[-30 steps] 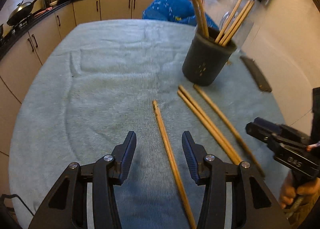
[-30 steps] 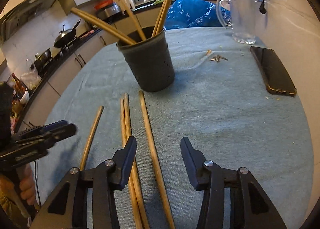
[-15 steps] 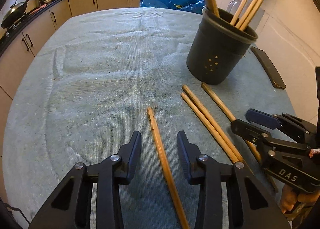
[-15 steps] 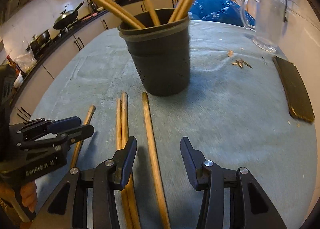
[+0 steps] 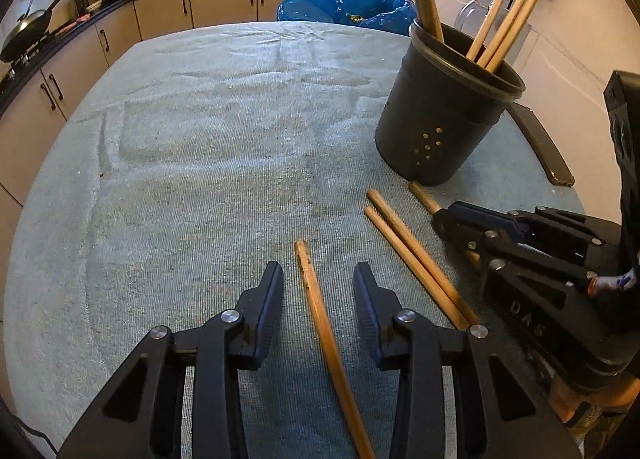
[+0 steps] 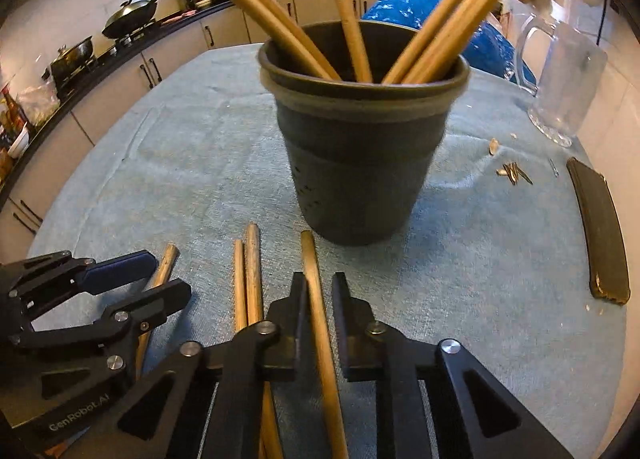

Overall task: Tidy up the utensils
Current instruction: 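Grasp a chopstick with the left gripper while the right gripper grasps another, then lift both chopsticks upright and carry them over the holder cup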

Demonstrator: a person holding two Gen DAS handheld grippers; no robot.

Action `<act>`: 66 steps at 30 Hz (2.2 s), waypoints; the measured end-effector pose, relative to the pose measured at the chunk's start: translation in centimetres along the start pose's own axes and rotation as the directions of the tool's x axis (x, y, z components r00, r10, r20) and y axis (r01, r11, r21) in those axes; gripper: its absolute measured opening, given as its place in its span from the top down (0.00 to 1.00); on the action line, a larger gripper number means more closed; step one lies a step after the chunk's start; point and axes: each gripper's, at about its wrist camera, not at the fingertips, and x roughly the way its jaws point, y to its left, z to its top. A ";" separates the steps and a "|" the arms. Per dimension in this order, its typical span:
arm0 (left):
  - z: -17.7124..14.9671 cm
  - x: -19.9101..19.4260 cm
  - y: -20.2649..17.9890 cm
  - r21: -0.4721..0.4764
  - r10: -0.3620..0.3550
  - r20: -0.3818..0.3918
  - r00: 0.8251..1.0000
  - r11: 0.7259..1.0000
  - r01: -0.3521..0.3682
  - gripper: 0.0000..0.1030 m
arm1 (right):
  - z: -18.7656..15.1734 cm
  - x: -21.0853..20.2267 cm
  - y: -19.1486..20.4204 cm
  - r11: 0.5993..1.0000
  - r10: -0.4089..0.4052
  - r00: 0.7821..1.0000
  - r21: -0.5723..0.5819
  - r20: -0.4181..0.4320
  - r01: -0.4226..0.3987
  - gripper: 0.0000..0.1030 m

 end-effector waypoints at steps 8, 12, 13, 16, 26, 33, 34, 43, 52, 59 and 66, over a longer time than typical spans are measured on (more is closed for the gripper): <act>-0.2 -0.4 1.0 -0.040 0.003 -0.003 1.000 0.999 -0.003 0.92 | -1.6 -1.2 -1.0 0.998 0.007 1.000 0.059 -0.011 -0.006 0.92; -1.3 -1.1 1.3 -0.043 -0.021 -0.017 1.000 0.999 0.021 0.93 | -2.9 -2.1 -1.6 0.998 0.001 1.000 0.068 -0.021 0.000 0.93; -1.7 -1.3 1.3 -0.043 -0.028 -0.020 0.999 0.999 0.027 0.93 | -3.2 -2.3 -1.7 0.998 -0.001 1.000 0.068 -0.023 0.003 0.93; -2.9 -2.1 1.4 -0.043 -0.048 -0.032 0.998 0.998 0.047 0.93 | -4.7 -3.4 -2.4 0.998 -0.002 0.999 0.069 -0.032 0.004 0.93; -5.1 -3.4 1.3 -0.031 -0.066 -0.077 0.995 0.998 0.063 0.93 | -9.5 -6.6 -4.5 0.998 -0.024 0.997 0.053 -0.068 0.027 0.92; -5.0 -3.6 0.1 0.094 0.011 -0.138 0.990 0.996 0.002 0.92 | -9.9 -7.1 -5.3 0.998 -0.018 0.995 0.066 -0.096 0.024 0.86; -5.0 -3.6 -0.2 0.121 0.029 -0.150 0.988 0.993 -0.011 0.92 | -9.7 -7.1 -5.3 0.998 -0.018 0.994 0.060 -0.106 0.024 0.86; -4.0 -2.8 -0.9 0.195 0.079 -0.225 0.971 0.980 -0.034 0.91 | -7.8 -5.8 -4.0 0.995 -0.096 0.964 -0.020 -0.248 0.094 0.75; -3.7 -2.4 -1.1 0.204 0.070 -0.207 0.976 0.979 -0.027 0.90 | -5.4 -4.2 -2.2 0.992 -0.121 0.936 -0.059 -0.331 0.107 0.92; -4.2 -5.0 1.1 0.088 0.002 -0.132 0.991 0.996 0.010 0.93 | -6.8 -6.6 -3.0 0.998 -0.038 0.977 0.048 -0.210 0.049 0.93; -4.4 -10.4 1.6 0.050 -0.016 0.034 0.999 0.999 0.014 0.93 | -7.2 -11.9 -2.7 0.995 -0.025 1.000 0.092 -0.010 0.026 0.93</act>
